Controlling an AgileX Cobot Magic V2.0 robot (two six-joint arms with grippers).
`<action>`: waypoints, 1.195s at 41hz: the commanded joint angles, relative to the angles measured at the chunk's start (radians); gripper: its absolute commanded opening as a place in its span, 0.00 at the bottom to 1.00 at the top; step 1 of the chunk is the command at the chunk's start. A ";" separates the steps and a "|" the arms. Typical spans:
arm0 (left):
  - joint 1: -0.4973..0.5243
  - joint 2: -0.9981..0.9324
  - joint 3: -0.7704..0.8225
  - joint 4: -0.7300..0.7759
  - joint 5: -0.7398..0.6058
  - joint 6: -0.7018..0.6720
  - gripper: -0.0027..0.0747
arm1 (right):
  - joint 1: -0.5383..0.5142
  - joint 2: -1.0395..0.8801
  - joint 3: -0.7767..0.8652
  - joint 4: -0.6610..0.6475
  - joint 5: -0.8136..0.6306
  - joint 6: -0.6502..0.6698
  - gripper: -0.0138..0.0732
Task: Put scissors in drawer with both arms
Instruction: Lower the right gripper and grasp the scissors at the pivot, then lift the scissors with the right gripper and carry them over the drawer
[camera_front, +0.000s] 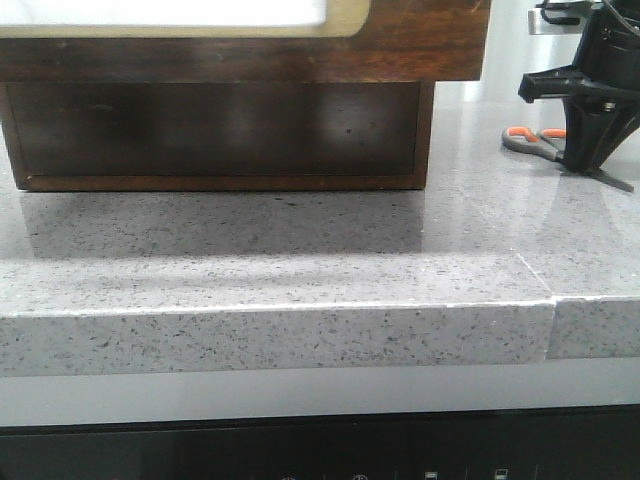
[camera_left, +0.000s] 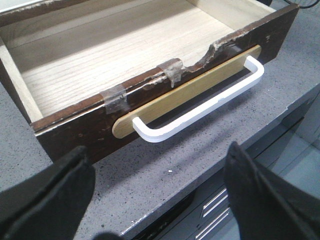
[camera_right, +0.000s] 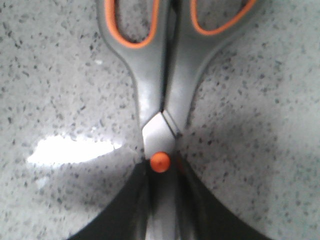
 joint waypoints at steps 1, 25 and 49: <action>-0.007 0.007 -0.032 -0.003 -0.080 -0.011 0.71 | -0.006 -0.064 -0.069 0.002 0.039 -0.006 0.15; -0.007 0.007 -0.032 -0.003 -0.080 -0.011 0.71 | 0.068 -0.346 -0.256 0.013 0.082 -0.006 0.15; -0.007 0.007 -0.032 -0.003 -0.080 -0.011 0.71 | 0.310 -0.590 -0.256 0.025 -0.102 -0.092 0.15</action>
